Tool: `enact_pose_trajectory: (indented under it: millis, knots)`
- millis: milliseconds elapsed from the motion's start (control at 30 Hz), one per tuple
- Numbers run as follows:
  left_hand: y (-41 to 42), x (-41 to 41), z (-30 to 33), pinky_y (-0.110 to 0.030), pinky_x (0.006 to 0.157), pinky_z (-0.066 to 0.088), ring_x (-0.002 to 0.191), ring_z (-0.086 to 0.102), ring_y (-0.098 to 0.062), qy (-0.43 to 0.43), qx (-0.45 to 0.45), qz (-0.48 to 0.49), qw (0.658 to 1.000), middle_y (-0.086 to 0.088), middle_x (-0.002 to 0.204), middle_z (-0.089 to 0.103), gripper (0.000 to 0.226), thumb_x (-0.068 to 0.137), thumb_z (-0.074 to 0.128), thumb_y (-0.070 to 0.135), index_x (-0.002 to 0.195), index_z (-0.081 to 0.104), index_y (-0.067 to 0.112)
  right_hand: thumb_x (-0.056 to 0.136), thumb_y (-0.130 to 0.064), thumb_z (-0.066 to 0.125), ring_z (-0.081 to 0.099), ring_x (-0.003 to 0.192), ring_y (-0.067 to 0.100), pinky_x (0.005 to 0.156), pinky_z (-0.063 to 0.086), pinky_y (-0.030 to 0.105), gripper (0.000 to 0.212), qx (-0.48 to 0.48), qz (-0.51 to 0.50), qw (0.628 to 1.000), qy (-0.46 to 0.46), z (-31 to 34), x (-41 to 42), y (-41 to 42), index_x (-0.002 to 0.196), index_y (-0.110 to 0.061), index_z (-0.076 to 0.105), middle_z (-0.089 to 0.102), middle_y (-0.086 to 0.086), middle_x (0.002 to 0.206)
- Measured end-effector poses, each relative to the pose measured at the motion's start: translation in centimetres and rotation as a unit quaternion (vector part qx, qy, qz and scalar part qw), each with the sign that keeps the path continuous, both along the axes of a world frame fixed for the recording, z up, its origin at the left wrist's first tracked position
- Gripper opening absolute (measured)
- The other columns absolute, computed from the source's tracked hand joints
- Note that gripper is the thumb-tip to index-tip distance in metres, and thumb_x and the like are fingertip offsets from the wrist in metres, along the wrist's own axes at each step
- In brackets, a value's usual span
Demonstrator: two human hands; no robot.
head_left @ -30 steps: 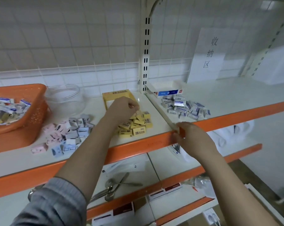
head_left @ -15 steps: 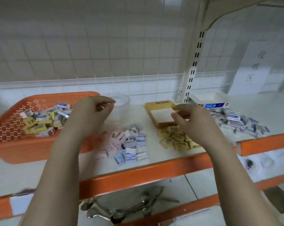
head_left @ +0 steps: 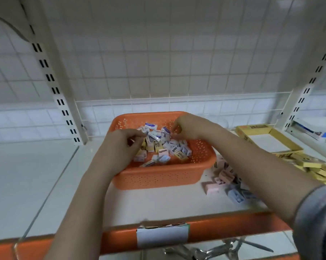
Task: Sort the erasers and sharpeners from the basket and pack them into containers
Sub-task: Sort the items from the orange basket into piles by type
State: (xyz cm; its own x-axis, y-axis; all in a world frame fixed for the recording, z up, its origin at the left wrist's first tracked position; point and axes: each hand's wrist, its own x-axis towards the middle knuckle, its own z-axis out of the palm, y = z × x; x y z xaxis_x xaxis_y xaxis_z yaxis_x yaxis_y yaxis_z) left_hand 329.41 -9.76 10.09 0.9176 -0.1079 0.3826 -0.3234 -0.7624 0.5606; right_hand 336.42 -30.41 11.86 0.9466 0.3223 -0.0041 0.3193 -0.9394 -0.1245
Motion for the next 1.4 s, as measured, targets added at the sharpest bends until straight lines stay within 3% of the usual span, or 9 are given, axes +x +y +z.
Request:
enact_pose_trajectory:
  millis: [133, 233, 333, 567, 667, 767, 1000, 1233, 1400]
  knots:
    - [0.1, 0.4, -0.7, -0.008, 0.064, 0.038, 0.075, 0.057, 0.002, 0.023, 0.007, 0.003, 1.000, 0.011, 0.091, 0.066, 0.019, 0.090, 0.059, 0.021, 0.104, 0.070, 0.025, 0.083, -0.020, 0.066, 0.059, 0.103, 0.021, 0.081, 0.051, 0.032, 0.032, -0.200, 0.019, 0.980, 0.009, -1.5, 2.3, 1.1, 0.115, -0.019, 0.064, 0.064, 0.002, 0.112]
    - [0.3, 0.6, -0.9, -0.019, 0.071, 0.039, 0.082, 0.057, -0.005, 0.035, 0.005, 0.033, 0.999, 0.008, 0.096, 0.067, 0.018, 0.090, 0.057, 0.022, 0.102, 0.070, 0.026, 0.078, -0.022, 0.072, 0.060, 0.100, 0.020, 0.081, 0.052, 0.033, 0.039, -0.245, 0.026, 0.969, 0.012, -1.9, 2.8, 1.3, 0.115, -0.018, 0.062, 0.064, 0.001, 0.108]
    - [0.3, 0.7, -0.9, -0.010, 0.063, 0.036, 0.077, 0.053, 0.001, 0.033, -0.004, 0.040, 0.999, 0.012, 0.092, 0.063, 0.019, 0.091, 0.055, 0.021, 0.102, 0.069, 0.026, 0.078, -0.019, 0.072, 0.060, 0.097, 0.020, 0.082, 0.053, 0.033, 0.035, -0.233, 0.028, 0.972, 0.003, -2.4, 3.1, 1.1, 0.112, -0.018, 0.063, 0.064, 0.001, 0.106]
    - [0.9, 1.3, 0.0, -0.002, 0.052, 0.034, 0.069, 0.051, 0.005, 0.030, -0.006, 0.041, 0.999, 0.010, 0.085, 0.061, 0.021, 0.092, 0.054, 0.018, 0.104, 0.070, 0.023, 0.085, -0.023, 0.061, 0.059, 0.091, 0.018, 0.081, 0.050, 0.032, 0.022, 0.091, -0.022, 0.993, -0.078, -0.6, -0.5, 0.0, 0.104, -0.015, 0.068, 0.067, 0.003, 0.103]
    - [1.1, 3.5, 0.4, -0.014, 0.071, 0.044, 0.082, 0.060, -0.008, 0.087, 0.103, 0.007, 0.991, 0.002, 0.105, 0.067, 0.024, 0.092, 0.055, 0.019, 0.113, 0.066, 0.020, 0.084, -0.021, 0.065, 0.059, 0.081, 0.012, 0.074, 0.046, 0.023, 0.022, 0.243, -0.043, 0.964, -0.099, -0.2, -3.9, -0.4, 0.105, -0.018, 0.068, 0.064, -0.004, 0.089]
    - [0.7, 5.6, 0.6, -0.033, 0.092, 0.046, 0.104, 0.057, -0.017, 0.188, 0.276, -0.023, 0.942, -0.001, 0.120, 0.061, 0.038, 0.089, 0.060, 0.032, 0.125, 0.057, 0.020, 0.082, -0.017, 0.068, 0.062, 0.080, 0.008, 0.072, 0.045, 0.013, 0.024, 0.330, -0.057, 0.935, -0.113, -0.4, -6.8, -0.6, 0.106, -0.022, 0.067, 0.060, -0.013, 0.086]
    - [-0.7, 6.9, 0.0, -0.038, 0.087, 0.050, 0.103, 0.056, -0.021, 0.157, 0.458, -0.026, 0.875, -0.001, 0.115, 0.060, 0.051, 0.078, 0.072, 0.040, 0.118, 0.050, 0.017, 0.080, -0.018, 0.071, 0.059, 0.079, -0.002, 0.065, 0.043, 0.004, 0.027, 0.440, -0.092, 0.884, -0.129, -1.3, -11.0, -0.7, 0.104, -0.030, 0.066, 0.062, -0.019, 0.087]
    - [-0.1, 6.1, 1.9, -0.028, 0.077, 0.049, 0.086, 0.061, -0.013, 0.154, 0.337, -0.046, 0.928, 0.005, 0.103, 0.060, 0.029, 0.079, 0.073, 0.032, 0.102, 0.058, 0.022, 0.078, -0.017, 0.072, 0.061, 0.074, 0.004, 0.064, 0.045, 0.009, 0.030, 0.478, -0.127, 0.856, -0.148, -1.8, -12.2, -1.3, 0.107, -0.026, 0.068, 0.063, -0.011, 0.083]
    - [-0.5, 3.5, 3.6, -0.026, 0.076, 0.046, 0.089, 0.058, -0.012, 0.076, 0.206, -0.068, 0.973, 0.007, 0.094, 0.060, 0.032, 0.078, 0.072, 0.031, 0.107, 0.063, 0.022, 0.077, -0.013, 0.072, 0.065, 0.083, 0.008, 0.070, 0.056, 0.028, 0.032, 0.495, -0.151, 0.837, -0.179, -2.0, -12.8, -1.7, 0.105, -0.029, 0.067, 0.065, -0.007, 0.097]
